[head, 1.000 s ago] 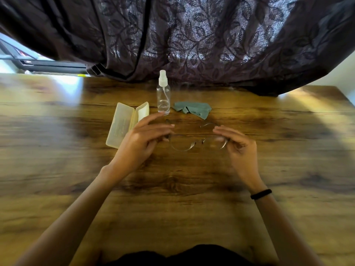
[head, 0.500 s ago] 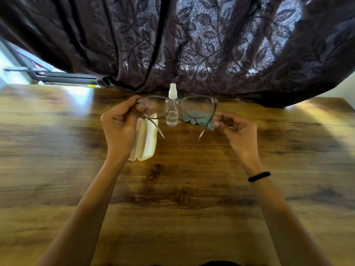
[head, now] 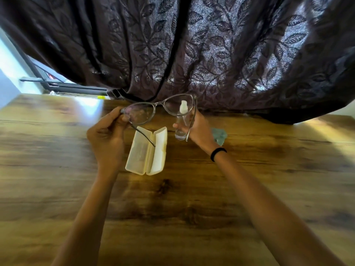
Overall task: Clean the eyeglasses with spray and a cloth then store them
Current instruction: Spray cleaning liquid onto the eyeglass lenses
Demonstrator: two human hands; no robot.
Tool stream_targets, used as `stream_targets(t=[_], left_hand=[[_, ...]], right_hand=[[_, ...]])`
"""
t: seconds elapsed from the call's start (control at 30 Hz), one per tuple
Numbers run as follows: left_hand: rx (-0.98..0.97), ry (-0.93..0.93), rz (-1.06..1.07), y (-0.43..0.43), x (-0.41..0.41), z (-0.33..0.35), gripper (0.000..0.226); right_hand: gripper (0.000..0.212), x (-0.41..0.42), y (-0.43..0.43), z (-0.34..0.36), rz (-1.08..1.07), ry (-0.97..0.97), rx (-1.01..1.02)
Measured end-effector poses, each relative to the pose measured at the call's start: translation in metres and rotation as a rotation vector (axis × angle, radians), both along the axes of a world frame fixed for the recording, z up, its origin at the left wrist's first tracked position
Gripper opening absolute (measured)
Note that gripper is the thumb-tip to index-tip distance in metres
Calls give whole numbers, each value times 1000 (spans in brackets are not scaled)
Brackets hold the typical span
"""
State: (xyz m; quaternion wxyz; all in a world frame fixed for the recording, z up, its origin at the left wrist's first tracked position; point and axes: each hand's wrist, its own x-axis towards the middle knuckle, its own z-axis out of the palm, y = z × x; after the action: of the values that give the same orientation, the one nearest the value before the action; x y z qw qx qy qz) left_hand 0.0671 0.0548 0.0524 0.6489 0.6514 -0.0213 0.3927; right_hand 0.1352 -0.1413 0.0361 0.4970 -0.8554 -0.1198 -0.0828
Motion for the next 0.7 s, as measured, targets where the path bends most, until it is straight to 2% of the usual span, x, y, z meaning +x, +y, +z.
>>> stream_targets(t=[0.17, 0.3, 0.43, 0.57, 0.7], left_hand=[[26, -3, 5, 5, 1, 2, 31], [30, 9, 4, 2, 4, 2, 31], [63, 20, -9, -9, 10, 0, 28], [129, 36, -37, -24, 23, -4, 34], [162, 6, -61, -43, 30, -3, 38]], right_hand=[[37, 0, 1, -2, -26, -24, 37], [40, -2, -17, -3, -94, -88, 63], [44, -12, -44, 11, -135, -197, 72], [56, -30, -62, 28, -271, -344, 76], [59, -51, -66, 46, -277, -529, 114]])
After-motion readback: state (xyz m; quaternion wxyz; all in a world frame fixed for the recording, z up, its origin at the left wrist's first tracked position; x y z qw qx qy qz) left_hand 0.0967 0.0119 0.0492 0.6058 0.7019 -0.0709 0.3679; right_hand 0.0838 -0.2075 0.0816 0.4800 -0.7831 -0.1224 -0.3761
